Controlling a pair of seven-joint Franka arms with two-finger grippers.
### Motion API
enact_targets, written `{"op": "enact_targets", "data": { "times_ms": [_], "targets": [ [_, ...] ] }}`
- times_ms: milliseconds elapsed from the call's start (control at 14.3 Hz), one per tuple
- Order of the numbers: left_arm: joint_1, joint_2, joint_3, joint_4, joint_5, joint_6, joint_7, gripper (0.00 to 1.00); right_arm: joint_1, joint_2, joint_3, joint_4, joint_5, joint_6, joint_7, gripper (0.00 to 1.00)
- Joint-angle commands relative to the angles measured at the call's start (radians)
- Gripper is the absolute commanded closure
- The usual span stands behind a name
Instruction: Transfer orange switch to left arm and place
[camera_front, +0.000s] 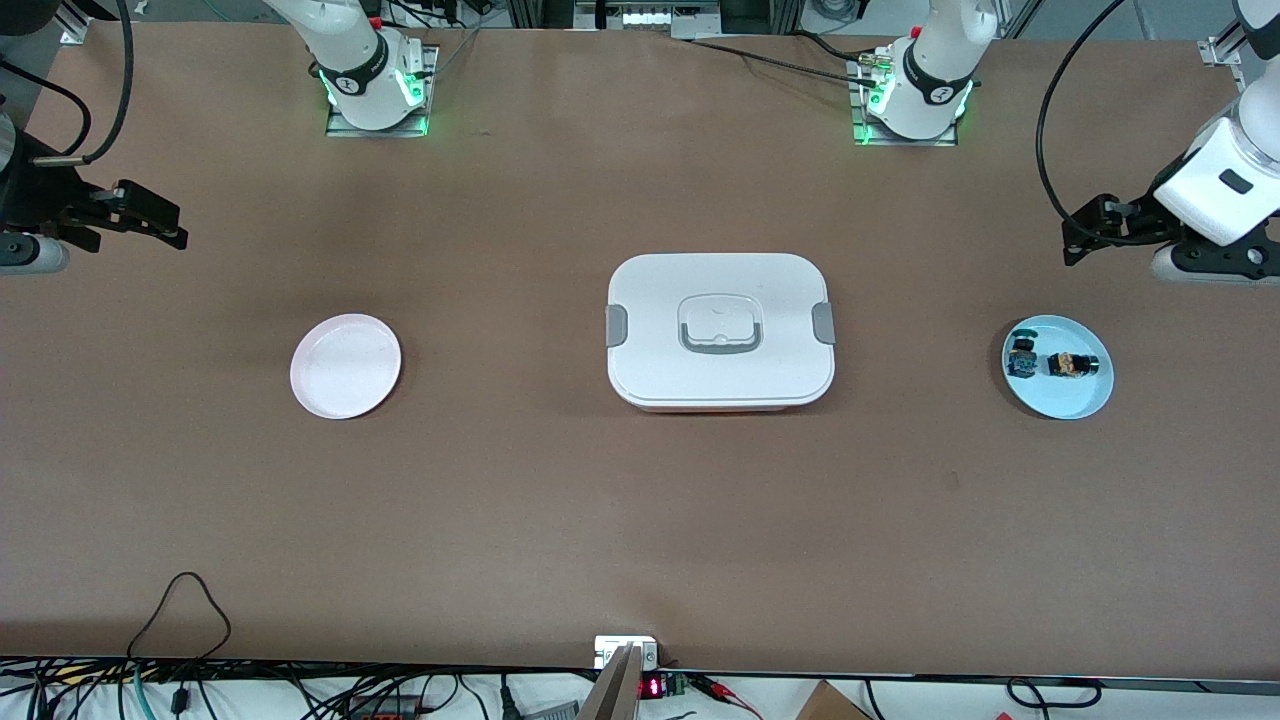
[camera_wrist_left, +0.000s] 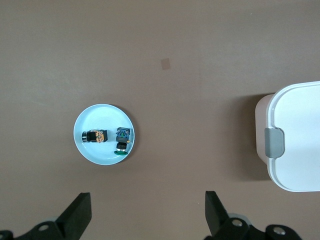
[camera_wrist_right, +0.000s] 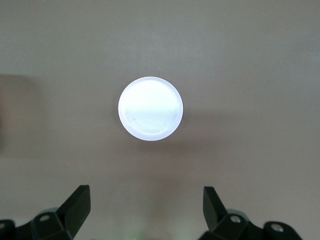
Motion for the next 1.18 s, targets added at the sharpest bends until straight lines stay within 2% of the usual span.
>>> {"op": "enact_targets", "data": {
  "times_ms": [0, 1115],
  "targets": [
    [-0.014, -0.033, 0.021, -0.038, -0.012, 0.026, -0.004, 0.0, -0.013, -0.002, 0.013, 0.017, -0.005, -0.02, -0.012, 0.0],
    [-0.018, -0.016, 0.004, -0.015, -0.011, 0.0, -0.001, 0.0, -0.013, -0.002, 0.013, 0.017, -0.008, -0.023, -0.014, 0.0]
  ]
}}
